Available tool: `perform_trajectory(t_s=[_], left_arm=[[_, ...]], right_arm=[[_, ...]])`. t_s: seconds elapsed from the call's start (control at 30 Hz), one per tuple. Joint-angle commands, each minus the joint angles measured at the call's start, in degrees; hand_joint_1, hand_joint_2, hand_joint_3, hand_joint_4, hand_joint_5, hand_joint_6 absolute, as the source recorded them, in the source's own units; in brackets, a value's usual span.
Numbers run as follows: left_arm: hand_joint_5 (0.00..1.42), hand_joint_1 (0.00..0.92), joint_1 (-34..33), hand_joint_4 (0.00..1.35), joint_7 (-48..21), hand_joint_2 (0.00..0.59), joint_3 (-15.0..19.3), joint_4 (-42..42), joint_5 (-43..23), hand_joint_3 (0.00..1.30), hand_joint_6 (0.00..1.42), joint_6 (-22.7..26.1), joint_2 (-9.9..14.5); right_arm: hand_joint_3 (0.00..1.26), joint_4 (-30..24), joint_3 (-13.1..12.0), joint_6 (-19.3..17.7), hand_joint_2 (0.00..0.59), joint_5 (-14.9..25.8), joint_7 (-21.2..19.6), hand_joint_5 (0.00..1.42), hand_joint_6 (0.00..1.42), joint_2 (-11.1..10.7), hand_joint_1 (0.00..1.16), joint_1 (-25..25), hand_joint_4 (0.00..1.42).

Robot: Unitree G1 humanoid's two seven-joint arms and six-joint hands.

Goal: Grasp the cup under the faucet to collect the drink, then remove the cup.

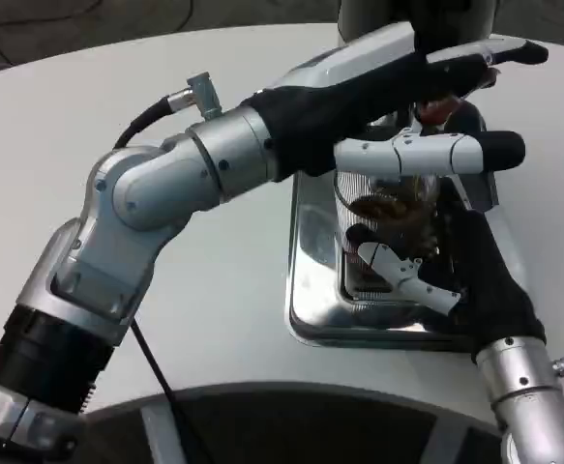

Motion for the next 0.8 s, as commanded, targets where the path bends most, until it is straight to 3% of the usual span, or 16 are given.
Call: perform_trajectory(t_s=[0.03,0.8], left_arm=[[0.11,0.000,2.19,0.02,-1.56,0.122,-0.53,0.53,1.39,0.10,0.12,1.53,1.27],[0.16,0.000,4.77,0.03,2.11,0.112,2.62,-0.95,-0.26,0.08,0.14,0.42,0.37]], right_arm=[[0.06,0.81,0.86,-1.88,0.230,-1.71,-3.23,0.25,0.01,1.97,0.70,0.67,0.16],[0.24,3.42,2.23,-2.54,0.231,-5.42,-10.48,0.39,0.11,4.62,0.71,0.74,0.34]])
